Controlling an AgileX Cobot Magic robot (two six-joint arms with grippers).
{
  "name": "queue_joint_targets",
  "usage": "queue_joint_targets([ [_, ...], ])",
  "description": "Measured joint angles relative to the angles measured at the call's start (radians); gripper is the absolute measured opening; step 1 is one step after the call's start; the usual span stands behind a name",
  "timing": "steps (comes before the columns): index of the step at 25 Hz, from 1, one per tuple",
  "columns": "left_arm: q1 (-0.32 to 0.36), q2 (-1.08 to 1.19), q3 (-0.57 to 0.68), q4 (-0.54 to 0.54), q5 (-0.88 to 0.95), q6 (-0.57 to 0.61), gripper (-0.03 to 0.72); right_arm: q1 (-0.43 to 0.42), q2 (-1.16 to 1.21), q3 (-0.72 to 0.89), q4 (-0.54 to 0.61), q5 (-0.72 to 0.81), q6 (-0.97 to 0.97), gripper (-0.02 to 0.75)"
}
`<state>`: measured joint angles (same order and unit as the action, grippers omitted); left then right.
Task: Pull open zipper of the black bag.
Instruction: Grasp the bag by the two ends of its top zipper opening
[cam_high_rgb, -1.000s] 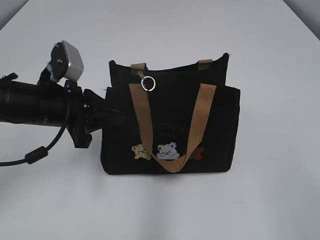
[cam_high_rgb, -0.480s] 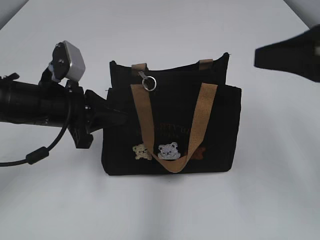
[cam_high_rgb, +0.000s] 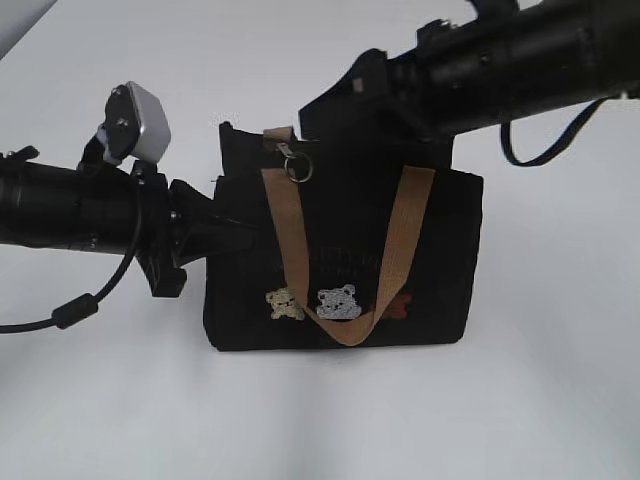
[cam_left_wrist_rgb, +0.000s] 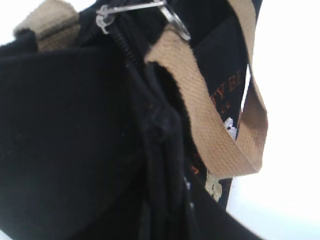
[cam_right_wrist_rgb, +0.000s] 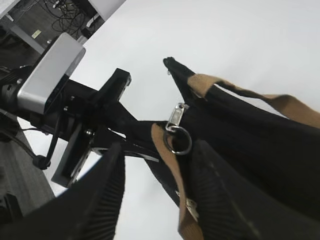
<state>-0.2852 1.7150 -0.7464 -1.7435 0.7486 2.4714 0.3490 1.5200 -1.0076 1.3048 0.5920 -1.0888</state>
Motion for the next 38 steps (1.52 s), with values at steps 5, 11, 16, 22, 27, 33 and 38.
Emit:
queue_joint_targets([
  [5, 0.0, 0.0, 0.0, 0.0, 0.0, 0.0, 0.062, 0.055, 0.123, -0.061, 0.001, -0.013, 0.078, 0.507],
  [11, 0.0, 0.0, 0.0, 0.0, -0.001, 0.0, 0.062, 0.085, 0.192, -0.118, 0.001, -0.045, 0.164, 0.523],
  [16, 0.0, 0.0, 0.0, -0.001, -0.004, 0.0, 0.062, 0.089, 0.222, -0.123, -0.005, -0.076, 0.176, 0.524],
  [22, 0.0, 0.0, 0.0, 0.0, -0.012, 0.0, 0.062, 0.121, 0.25, -0.132, -0.042, -0.118, 0.177, 0.462],
  [27, 0.0, 0.0, 0.0, 0.002, -0.014, 0.0, 0.062, 0.133, 0.254, -0.132, -0.079, -0.126, 0.196, 0.228],
  [33, 0.0, 0.0, 0.0, 0.002, -0.013, 0.0, 0.061, 0.134, 0.241, -0.132, -0.084, -0.118, 0.242, 0.011],
  [38, -0.002, 0.0, -0.003, -0.006, 0.01, 0.0, 0.061, 0.068, 0.209, -0.129, -0.087, -0.031, 0.29, 0.01],
])
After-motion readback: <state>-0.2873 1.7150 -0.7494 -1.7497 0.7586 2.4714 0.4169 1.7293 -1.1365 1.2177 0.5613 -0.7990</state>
